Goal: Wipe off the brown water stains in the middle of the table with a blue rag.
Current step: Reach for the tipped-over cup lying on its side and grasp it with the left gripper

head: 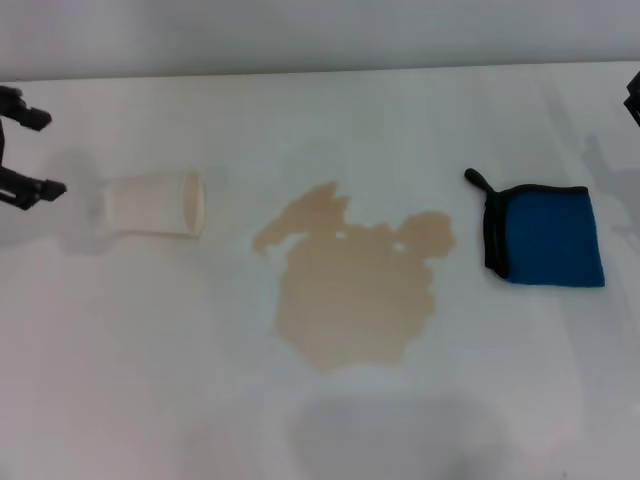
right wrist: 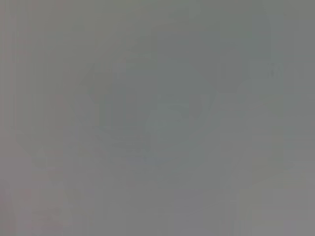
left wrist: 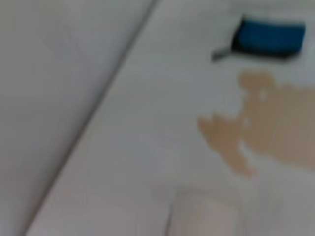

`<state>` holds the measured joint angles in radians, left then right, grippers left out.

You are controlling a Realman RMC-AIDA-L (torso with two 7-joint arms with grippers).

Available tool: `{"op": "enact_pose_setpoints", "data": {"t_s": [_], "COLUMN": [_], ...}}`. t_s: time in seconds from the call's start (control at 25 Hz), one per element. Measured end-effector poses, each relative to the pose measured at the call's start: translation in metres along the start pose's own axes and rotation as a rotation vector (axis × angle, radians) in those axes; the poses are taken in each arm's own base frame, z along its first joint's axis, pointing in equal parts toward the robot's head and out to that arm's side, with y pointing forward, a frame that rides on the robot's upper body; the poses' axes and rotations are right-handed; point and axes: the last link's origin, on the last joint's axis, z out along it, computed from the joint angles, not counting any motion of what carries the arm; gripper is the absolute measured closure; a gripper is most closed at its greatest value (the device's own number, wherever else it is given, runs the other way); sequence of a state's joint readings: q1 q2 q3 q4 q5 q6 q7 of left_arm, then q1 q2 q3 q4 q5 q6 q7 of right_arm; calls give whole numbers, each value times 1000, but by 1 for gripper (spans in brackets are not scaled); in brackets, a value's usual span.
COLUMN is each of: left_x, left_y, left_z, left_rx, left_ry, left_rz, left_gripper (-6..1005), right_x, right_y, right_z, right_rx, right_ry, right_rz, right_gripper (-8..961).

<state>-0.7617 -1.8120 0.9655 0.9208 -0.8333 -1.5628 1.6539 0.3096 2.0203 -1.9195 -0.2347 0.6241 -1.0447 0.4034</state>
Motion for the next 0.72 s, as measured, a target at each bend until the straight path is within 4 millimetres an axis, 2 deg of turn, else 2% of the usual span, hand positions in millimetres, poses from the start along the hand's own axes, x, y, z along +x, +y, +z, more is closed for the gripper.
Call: {"op": "enact_pose_setpoints", "data": {"t_s": [0.4,0.72], "left_x": [22,33], "left_y": [3,4], "left_z": [39,64], "left_rx": [-18,37], "left_ry": [-290,-307], "left_rz": [208,321], "left_gripper": [138,138], "right_x": [2,2], "right_y": [0,-2], "right_z": [-2,-2], "right_rx": [1,8], "right_ry": [7,11], "right_rz": [5,7], "right_gripper": [88,88]}}
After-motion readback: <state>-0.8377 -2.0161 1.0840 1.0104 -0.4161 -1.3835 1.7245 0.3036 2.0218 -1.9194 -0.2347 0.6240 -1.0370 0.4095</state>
